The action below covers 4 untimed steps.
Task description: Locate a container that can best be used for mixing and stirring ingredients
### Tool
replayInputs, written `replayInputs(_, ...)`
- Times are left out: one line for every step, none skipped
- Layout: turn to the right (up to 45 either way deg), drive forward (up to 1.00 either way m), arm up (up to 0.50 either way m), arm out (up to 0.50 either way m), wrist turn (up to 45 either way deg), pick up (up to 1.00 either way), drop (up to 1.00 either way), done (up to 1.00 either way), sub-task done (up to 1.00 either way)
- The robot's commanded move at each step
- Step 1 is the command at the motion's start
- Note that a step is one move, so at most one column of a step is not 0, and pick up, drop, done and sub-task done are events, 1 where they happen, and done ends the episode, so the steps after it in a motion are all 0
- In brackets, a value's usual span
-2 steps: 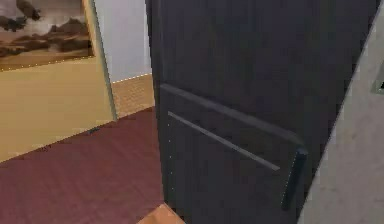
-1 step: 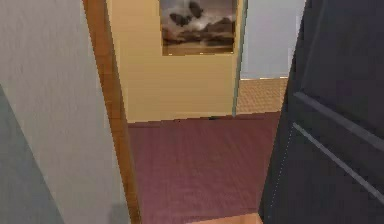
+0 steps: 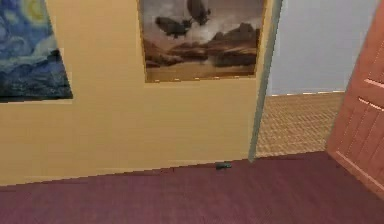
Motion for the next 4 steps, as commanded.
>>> replayInputs(-9.0, 0.00, 0.00, 0.00, 0.0, 0.00, 0.00, 0.00, 0.00)
replayInputs(0.0, 0.20, 0.00, 0.00, 0.0, 0.00, 0.00, 0.00, 0.00)
replayInputs(45.0, 0.00, 0.00, 0.00, 0.0, 0.00, 0.00, 0.00, 0.00)
replayInputs(0.0, 1.00, 0.00, 0.00, 0.0, 0.00, 0.00, 0.00, 0.00)
